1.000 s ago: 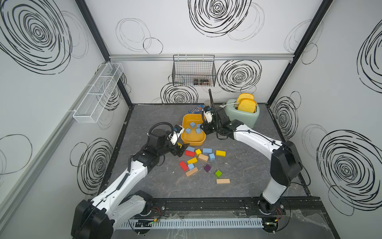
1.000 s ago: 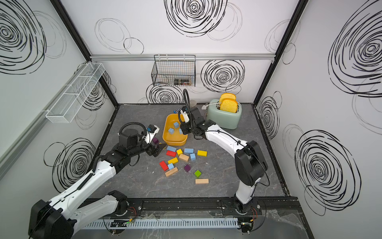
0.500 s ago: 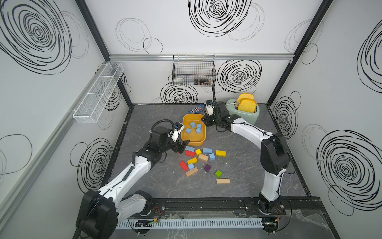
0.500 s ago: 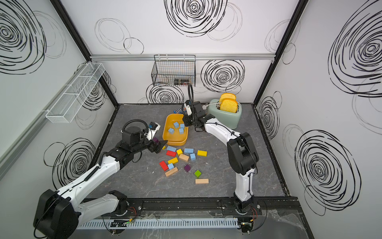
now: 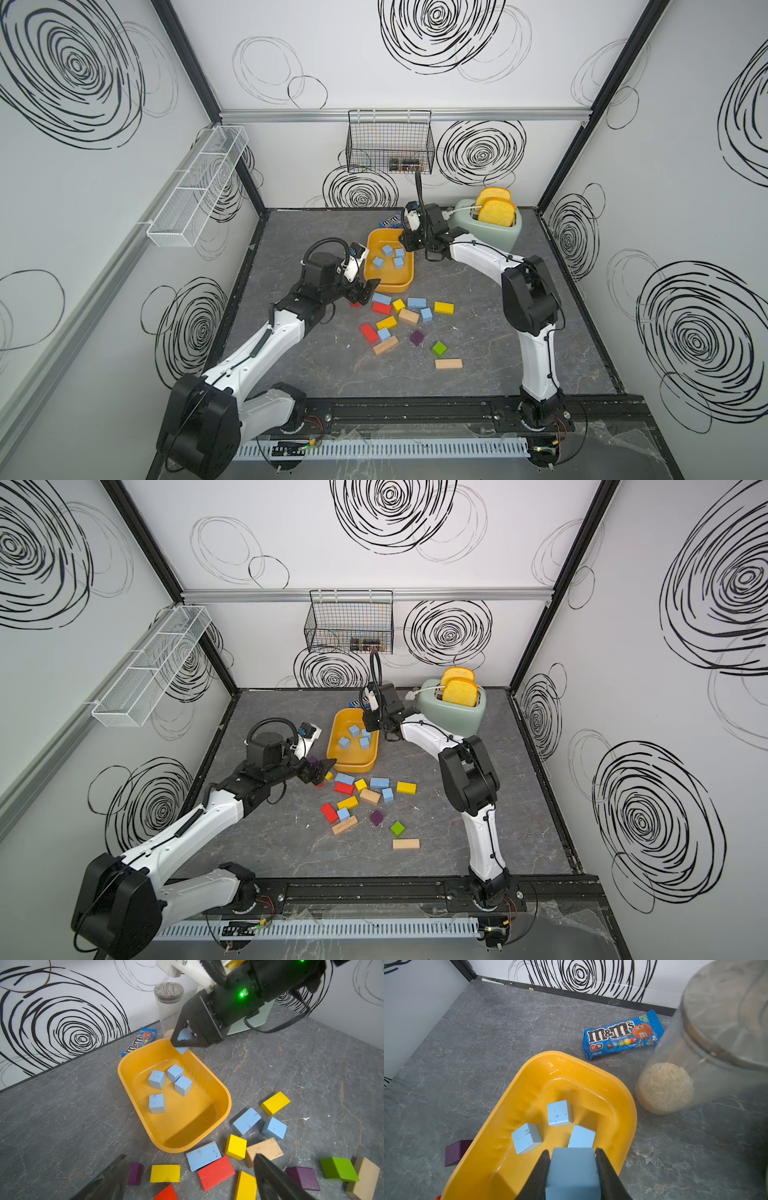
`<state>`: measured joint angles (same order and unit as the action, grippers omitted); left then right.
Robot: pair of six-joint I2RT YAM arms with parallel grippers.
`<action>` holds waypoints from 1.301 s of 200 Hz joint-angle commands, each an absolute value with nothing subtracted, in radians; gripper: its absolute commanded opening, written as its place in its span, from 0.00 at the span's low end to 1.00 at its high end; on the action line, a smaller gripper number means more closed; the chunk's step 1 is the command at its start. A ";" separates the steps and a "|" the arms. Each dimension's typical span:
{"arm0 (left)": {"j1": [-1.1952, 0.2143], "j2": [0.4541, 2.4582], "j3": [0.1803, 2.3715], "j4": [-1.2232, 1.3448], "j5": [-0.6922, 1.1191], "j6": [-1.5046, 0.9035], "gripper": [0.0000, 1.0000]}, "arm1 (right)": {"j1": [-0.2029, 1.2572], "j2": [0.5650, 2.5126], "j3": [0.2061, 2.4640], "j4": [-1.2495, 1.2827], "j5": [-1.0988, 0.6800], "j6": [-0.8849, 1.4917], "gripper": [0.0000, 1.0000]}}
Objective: Pick out the blue building blocks
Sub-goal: Place the building block in the storage box.
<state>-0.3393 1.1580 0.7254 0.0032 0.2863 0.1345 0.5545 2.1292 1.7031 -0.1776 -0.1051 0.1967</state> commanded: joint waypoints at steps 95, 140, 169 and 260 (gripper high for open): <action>-0.361 1.153 0.663 0.109 0.215 0.083 0.96 | 0.557 2.322 1.903 -0.181 -0.136 0.213 0.05; -0.378 1.137 0.653 0.094 0.183 0.101 0.96 | 0.559 2.374 1.955 -0.186 -0.143 0.222 0.10; -0.380 1.149 0.664 0.081 0.180 0.106 0.96 | 0.558 2.401 1.976 -0.183 -0.140 0.228 0.13; -0.380 1.161 0.664 0.097 0.183 0.088 0.96 | 0.559 2.456 2.006 -0.163 -0.143 0.262 0.31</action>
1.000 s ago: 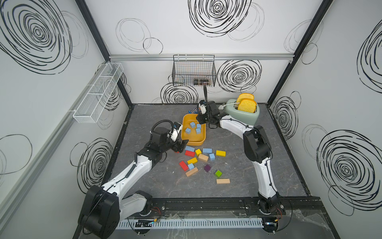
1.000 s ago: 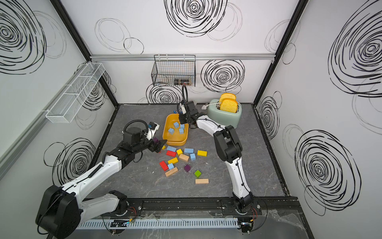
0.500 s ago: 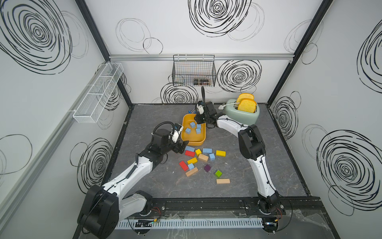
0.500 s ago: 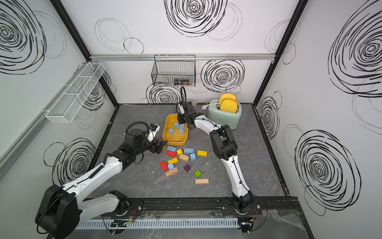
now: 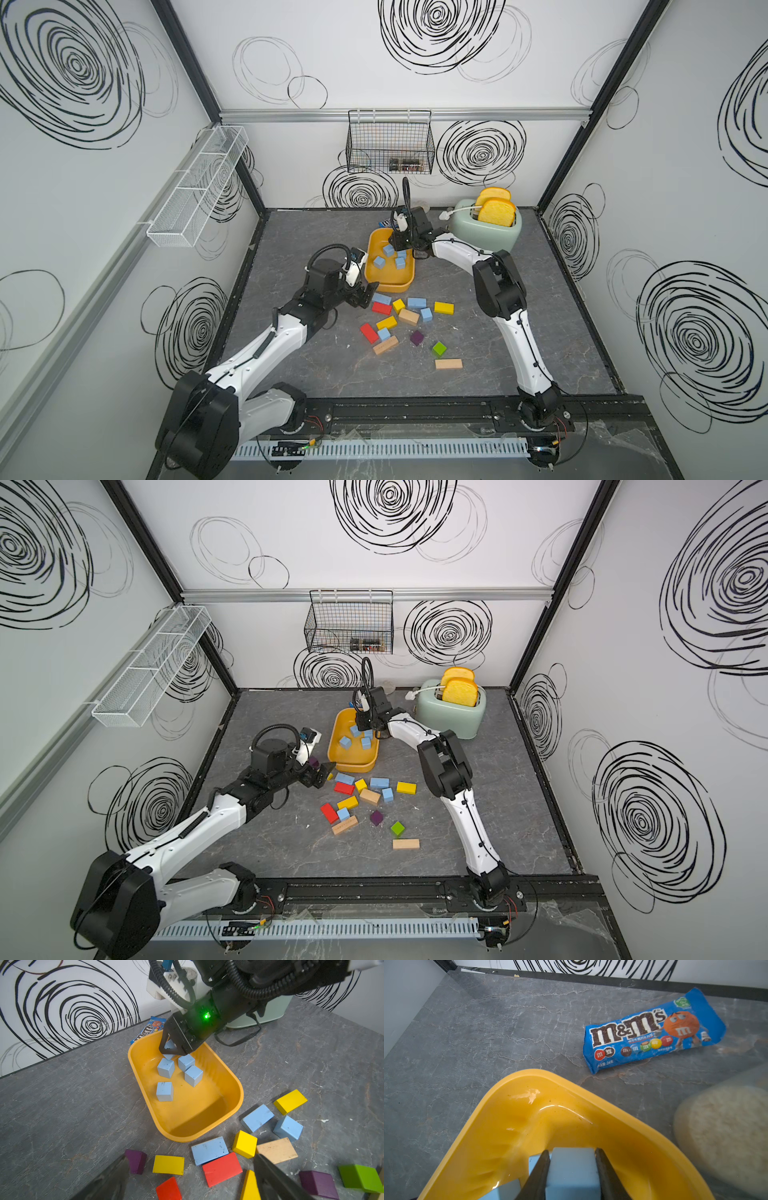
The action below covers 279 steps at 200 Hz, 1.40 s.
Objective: Pick out the blue building blocks
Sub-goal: Place the building block in the storage box.
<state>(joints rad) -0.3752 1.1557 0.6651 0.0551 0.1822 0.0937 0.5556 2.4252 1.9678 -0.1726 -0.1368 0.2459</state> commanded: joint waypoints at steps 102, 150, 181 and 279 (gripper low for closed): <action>-0.382 1.169 0.667 0.098 0.186 0.083 0.96 | 0.561 2.440 2.008 -0.166 -0.145 0.270 0.51; -0.383 1.166 0.667 0.106 0.193 0.077 0.96 | 0.561 2.423 2.010 -0.164 -0.143 0.266 0.52; -0.383 1.169 0.670 0.110 0.201 0.072 0.96 | 0.560 2.402 2.003 -0.167 -0.122 0.259 0.61; -0.383 1.164 0.676 0.111 0.197 0.069 0.96 | 0.562 2.307 1.952 -0.134 -0.127 0.259 0.75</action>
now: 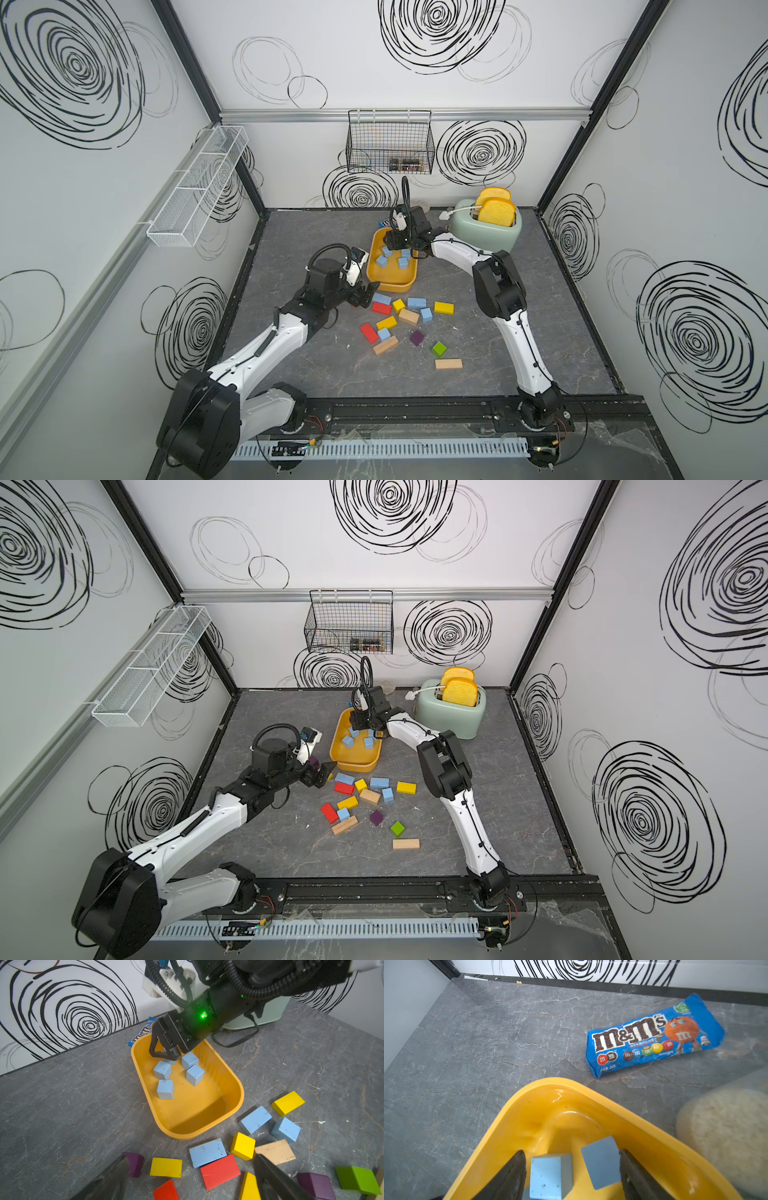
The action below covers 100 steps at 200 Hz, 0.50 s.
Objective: Pick out the blue building blocks
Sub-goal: Place the building block in the storage box.
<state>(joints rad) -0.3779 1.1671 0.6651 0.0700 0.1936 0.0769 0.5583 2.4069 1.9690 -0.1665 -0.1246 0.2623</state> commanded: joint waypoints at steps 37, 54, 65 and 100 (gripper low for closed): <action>-0.382 1.117 0.678 0.116 0.187 0.061 0.96 | 0.562 2.194 1.879 -0.116 -0.122 0.252 0.86; -0.383 1.103 0.696 0.100 0.180 0.060 0.96 | 0.562 2.120 1.807 -0.090 -0.111 0.251 0.98; -0.382 1.097 0.712 0.087 0.180 0.065 0.96 | 0.562 2.071 1.767 -0.083 -0.106 0.251 0.98; -0.382 1.087 0.767 0.028 0.167 0.019 0.96 | 0.565 1.895 1.613 -0.071 -0.092 0.254 0.98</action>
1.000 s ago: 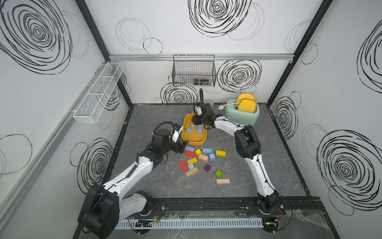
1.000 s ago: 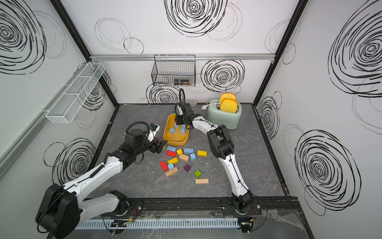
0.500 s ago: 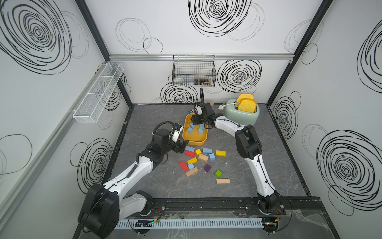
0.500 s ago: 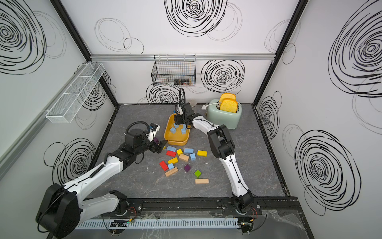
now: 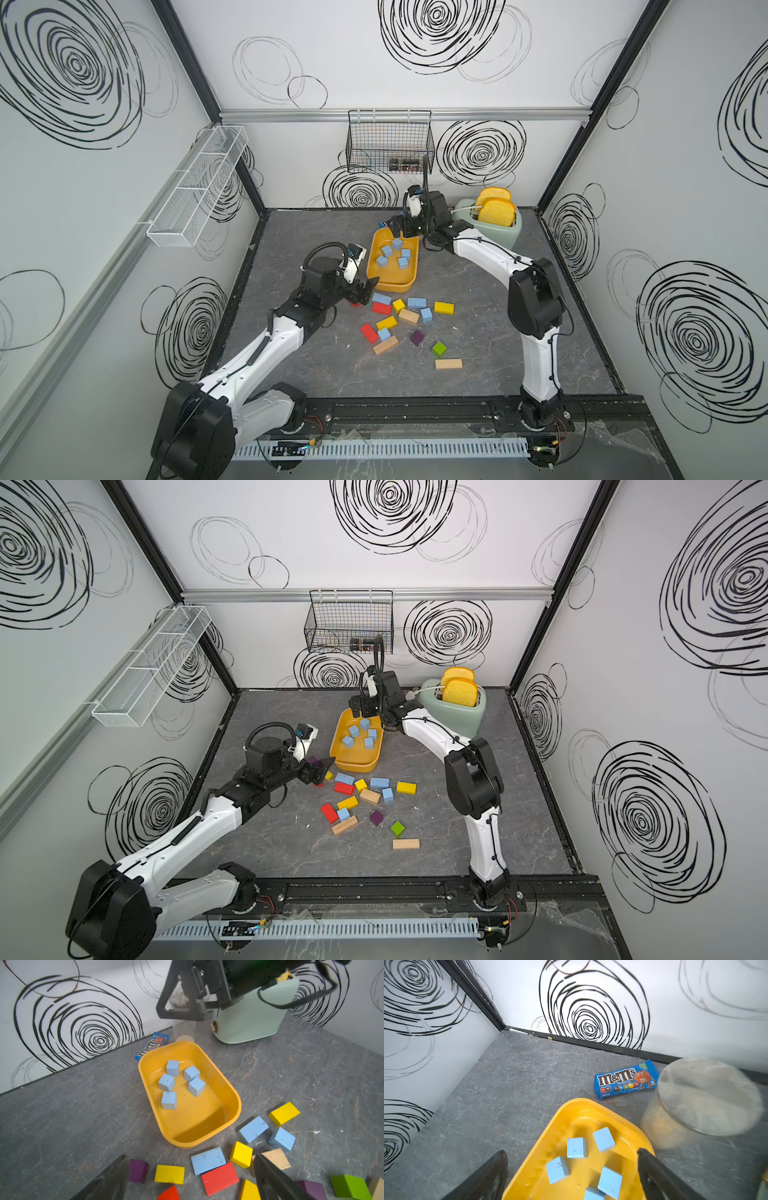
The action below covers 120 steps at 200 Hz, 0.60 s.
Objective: Pick out the blue building blocks
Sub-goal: Place the building block in the storage box.
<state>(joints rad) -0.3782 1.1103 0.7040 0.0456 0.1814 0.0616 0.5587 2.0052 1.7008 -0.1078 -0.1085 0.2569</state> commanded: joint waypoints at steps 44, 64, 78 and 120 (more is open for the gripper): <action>-0.386 1.048 0.781 -0.025 0.168 -0.072 0.96 | 0.602 1.625 1.321 -0.012 -0.050 0.262 0.98; -0.393 1.019 0.782 -0.063 0.171 -0.094 0.96 | 0.625 1.517 1.215 -0.007 -0.033 0.260 0.98; -0.396 1.011 0.795 -0.115 0.184 -0.101 0.96 | 0.640 1.445 1.138 -0.003 -0.028 0.264 0.98; -0.418 1.026 0.852 -0.325 0.171 -0.104 0.96 | 0.698 1.254 0.945 -0.022 -0.002 0.291 0.98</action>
<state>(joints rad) -0.4007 1.0229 0.8013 -0.1993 0.1780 -0.0746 0.6731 1.3392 1.0149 -0.0284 -0.0383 0.2695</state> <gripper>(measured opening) 0.960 0.977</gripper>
